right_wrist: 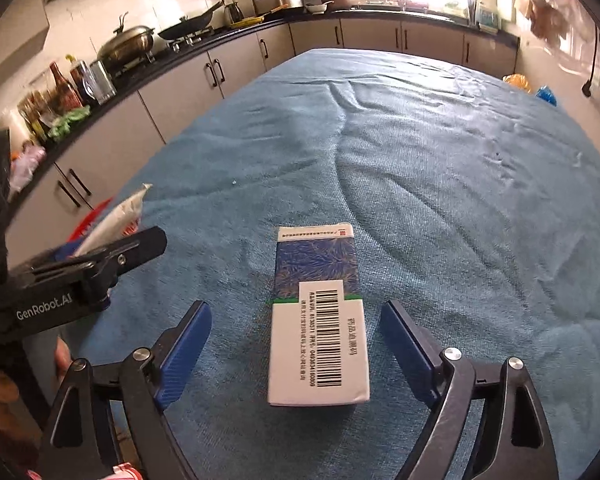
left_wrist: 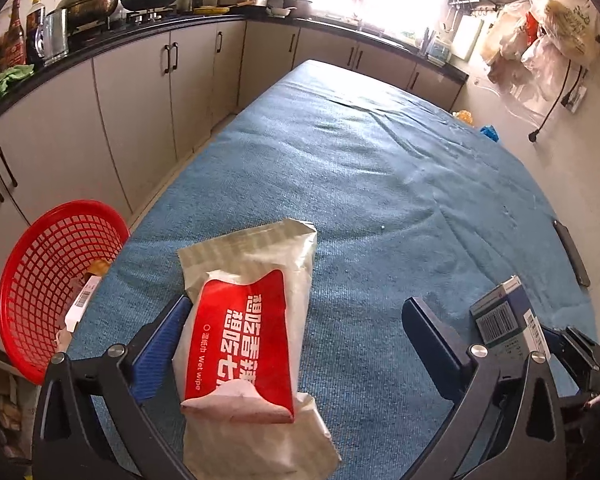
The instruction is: Collect trash
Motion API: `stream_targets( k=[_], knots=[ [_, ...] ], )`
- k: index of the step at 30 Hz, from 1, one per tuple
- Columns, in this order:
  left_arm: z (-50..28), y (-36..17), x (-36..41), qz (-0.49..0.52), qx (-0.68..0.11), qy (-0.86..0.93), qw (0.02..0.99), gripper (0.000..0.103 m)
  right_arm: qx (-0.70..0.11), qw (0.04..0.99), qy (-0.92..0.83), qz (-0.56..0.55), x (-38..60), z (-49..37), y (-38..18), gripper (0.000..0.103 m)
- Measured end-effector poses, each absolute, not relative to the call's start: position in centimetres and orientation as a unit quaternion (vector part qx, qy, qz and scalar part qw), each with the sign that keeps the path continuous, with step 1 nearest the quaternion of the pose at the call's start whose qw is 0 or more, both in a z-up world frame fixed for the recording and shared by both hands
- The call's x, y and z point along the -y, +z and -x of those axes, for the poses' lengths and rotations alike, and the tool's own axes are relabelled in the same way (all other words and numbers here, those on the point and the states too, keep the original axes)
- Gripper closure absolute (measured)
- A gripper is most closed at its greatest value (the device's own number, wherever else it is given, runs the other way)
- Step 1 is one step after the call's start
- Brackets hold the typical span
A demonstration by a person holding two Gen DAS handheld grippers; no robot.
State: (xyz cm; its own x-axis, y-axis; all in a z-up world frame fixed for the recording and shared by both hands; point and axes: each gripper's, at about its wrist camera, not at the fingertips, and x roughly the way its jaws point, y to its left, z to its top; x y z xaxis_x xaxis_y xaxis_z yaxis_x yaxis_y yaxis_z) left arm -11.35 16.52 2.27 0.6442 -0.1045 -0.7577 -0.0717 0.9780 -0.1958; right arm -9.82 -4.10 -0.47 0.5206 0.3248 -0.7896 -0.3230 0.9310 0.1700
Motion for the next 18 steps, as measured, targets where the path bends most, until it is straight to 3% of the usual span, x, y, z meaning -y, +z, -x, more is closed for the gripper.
stream_targets(
  k=[1,2,3,5,7,9,18],
  knots=[
    [11.5,2.3,-16.5,0.103,-0.421,-0.003,0.901,0.004,-0.452,0.873,0.183,0.0,4.1,9.9,-0.5,0.014],
    [11.6,2.4,-16.6,0.098,-0.42,0.01,0.902,0.015,-0.45,0.875,0.181,0.0,4.1,9.9,-0.5,0.014],
    [11.8,2.5,-16.6,0.089,-0.418,0.024,0.904,0.035,-0.448,0.876,0.179,0.002,4.1,10.0,-0.5,0.019],
    [12.0,2.6,-16.8,0.079,-0.42,0.032,0.904,0.057,-0.443,0.88,0.172,0.017,4.1,10.2,-0.5,0.034],
    [12.4,2.8,-17.4,0.098,-0.419,0.025,0.902,0.057,-0.439,0.881,0.175,0.025,4.2,10.6,-0.4,0.057],
    [12.7,3.1,-17.9,0.111,-0.416,0.027,0.902,0.057,-0.438,0.88,0.185,0.02,4.4,10.8,-0.3,0.065],
    [15.0,5.9,-18.7,0.108,-0.38,0.04,0.918,0.057,-0.428,0.878,0.21,-0.05,6.0,11.1,0.3,0.065]
  ],
)
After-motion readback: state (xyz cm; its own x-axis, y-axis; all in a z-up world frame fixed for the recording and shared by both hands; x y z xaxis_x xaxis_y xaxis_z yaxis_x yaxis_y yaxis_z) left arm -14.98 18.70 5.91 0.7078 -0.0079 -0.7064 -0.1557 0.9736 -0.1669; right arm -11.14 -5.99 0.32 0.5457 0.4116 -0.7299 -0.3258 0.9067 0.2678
